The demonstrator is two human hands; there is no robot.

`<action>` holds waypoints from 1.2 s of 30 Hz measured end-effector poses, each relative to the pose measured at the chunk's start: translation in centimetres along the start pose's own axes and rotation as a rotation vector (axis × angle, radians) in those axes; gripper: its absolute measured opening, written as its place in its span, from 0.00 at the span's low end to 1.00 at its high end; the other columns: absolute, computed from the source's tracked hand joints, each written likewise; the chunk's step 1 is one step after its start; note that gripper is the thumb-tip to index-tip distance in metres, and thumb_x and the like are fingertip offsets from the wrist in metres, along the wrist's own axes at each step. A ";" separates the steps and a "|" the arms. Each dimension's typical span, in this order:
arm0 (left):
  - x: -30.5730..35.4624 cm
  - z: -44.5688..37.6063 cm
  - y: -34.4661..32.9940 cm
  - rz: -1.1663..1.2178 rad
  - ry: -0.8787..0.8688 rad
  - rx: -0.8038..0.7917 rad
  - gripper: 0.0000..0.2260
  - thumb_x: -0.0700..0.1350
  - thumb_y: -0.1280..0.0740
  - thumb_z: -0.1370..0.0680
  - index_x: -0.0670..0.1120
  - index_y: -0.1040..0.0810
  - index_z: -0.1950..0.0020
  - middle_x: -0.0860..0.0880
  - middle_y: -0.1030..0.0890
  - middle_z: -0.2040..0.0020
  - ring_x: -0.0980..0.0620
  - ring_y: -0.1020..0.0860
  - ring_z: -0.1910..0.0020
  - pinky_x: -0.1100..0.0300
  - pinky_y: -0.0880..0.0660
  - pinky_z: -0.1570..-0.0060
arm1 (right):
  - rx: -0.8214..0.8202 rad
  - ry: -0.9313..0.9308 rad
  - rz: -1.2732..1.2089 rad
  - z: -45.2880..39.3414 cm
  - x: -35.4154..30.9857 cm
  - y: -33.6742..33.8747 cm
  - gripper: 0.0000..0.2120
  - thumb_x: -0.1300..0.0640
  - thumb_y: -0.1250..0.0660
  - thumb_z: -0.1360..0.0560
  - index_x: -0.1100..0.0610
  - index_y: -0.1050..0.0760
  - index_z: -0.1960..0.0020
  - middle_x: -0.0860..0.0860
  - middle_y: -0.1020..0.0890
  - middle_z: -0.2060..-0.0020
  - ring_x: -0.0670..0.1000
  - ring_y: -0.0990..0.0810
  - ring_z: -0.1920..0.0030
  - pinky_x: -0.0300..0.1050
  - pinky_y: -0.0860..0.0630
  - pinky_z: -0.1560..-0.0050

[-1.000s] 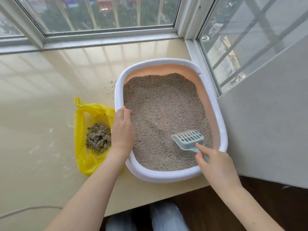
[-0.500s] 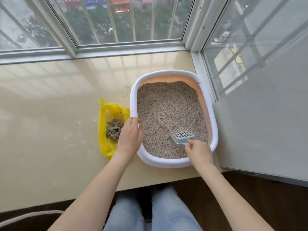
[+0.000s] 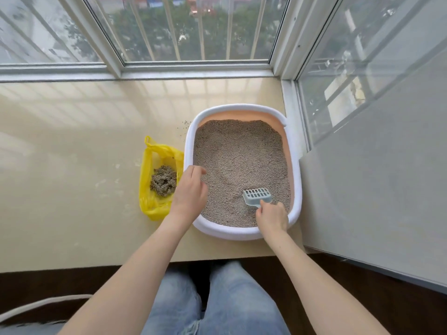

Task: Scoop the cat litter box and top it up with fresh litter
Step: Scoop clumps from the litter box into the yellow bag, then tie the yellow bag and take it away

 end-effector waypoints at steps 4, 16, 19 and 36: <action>-0.1 0.3 -0.1 -0.007 0.010 0.002 0.11 0.29 0.37 0.28 0.36 0.25 0.47 0.39 0.24 0.52 0.41 0.24 0.52 0.62 0.35 0.51 | -0.071 0.012 0.026 0.2 0.6 -0.9 0.18 0.53 0.45 0.18 0.51 0.30 0.30 0.55 0.19 0.45 0.56 0.28 0.41 0.48 0.30 0.43; -5.9 -0.3 5.0 -0.036 0.153 0.012 0.10 0.33 0.38 0.26 0.38 0.25 0.46 0.42 0.24 0.49 0.42 0.25 0.51 0.58 0.34 0.56 | 0.157 0.166 -0.286 1.1 -6.4 2.6 0.16 0.56 0.41 0.21 0.57 0.28 0.34 0.54 0.27 0.38 0.53 0.30 0.39 0.47 0.34 0.40; -9.4 -1.2 6.6 -0.022 0.251 0.023 0.11 0.36 0.38 0.24 0.40 0.26 0.42 0.44 0.25 0.44 0.43 0.26 0.48 0.55 0.32 0.55 | 0.125 0.240 -0.539 2.5 -12.2 2.5 0.17 0.58 0.41 0.21 0.57 0.29 0.32 0.52 0.27 0.39 0.52 0.28 0.40 0.47 0.31 0.40; -25.2 -11.6 3.0 0.229 0.419 -0.178 0.27 0.38 0.35 0.26 0.46 0.37 0.28 0.45 0.31 0.32 0.46 0.31 0.35 0.55 0.32 0.41 | -0.297 -0.830 -1.655 2.9 -28.0 -14.1 0.21 0.62 0.32 0.26 0.54 0.36 0.37 0.52 0.29 0.43 0.57 0.27 0.43 0.54 0.24 0.49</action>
Point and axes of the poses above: each hand's wrist, its own z-axis away from the middle knuckle, its own y-axis out of the back of the hand, x = y × z, the point moved 2 cm from there along -z, towards the middle knuckle
